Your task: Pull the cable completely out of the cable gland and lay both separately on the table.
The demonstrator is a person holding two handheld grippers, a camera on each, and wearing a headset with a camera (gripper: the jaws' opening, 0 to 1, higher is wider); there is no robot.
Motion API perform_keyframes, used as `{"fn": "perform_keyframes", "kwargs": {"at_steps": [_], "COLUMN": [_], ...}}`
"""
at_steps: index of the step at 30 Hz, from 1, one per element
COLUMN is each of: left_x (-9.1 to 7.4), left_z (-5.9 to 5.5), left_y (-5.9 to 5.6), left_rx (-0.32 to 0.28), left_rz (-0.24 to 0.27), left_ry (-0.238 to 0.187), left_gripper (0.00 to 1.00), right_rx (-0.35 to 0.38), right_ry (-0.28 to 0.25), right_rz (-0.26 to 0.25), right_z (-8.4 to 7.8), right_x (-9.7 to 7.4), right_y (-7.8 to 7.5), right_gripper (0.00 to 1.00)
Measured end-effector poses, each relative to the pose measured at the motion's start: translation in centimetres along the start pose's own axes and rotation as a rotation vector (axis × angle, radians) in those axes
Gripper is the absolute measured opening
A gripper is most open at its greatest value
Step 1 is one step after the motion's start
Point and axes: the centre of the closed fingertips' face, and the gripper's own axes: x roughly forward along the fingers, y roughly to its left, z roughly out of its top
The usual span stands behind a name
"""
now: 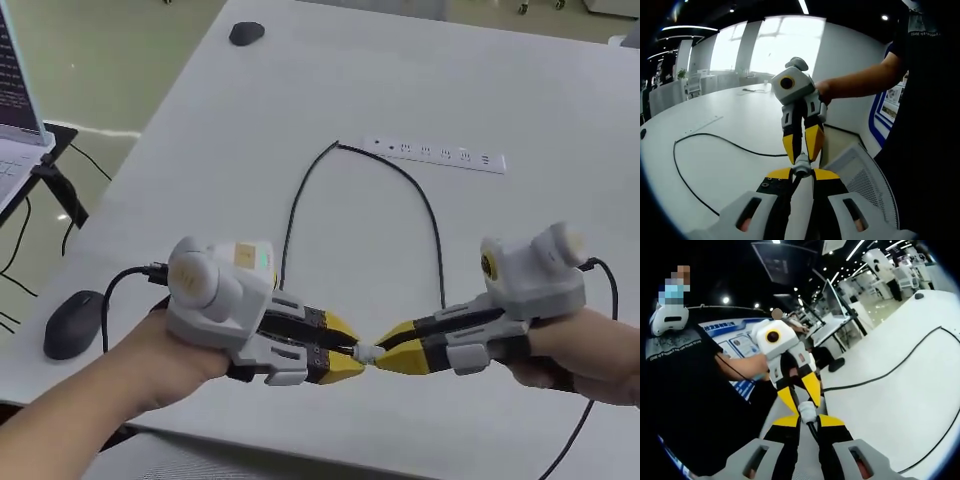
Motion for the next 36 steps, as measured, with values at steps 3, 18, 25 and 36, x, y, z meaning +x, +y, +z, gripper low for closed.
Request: {"fn": "perform_keyframes", "kwargs": {"at_steps": [3,18,25,36], "left_x": [0.0,-0.1,-0.2,0.1], "left_z": [0.0,-0.3,-0.3,-0.8], "left_y": [0.1,0.0,0.1,0.3], "left_rx": [-0.013,-0.079,-0.100,-0.129], "left_rz": [-0.001,-0.010,-0.010,-0.010], "left_ry": [-0.002,-0.007,-0.013,-0.006], "left_gripper": [0.15,0.15,0.15,0.15], "right_rx": [-0.044,-0.493,-0.675,-0.821], "right_ry": [-0.002,0.101,0.152,0.259], "right_rz": [-0.010,-0.192,-0.316,-0.410], "right_z": [0.1,-0.3,-0.4,-0.9], "right_x": [0.0,0.1,0.2,0.4], "right_y": [0.0,-0.5,-0.6,-1.0], "right_gripper": [0.08,0.08,0.08,0.08]}}
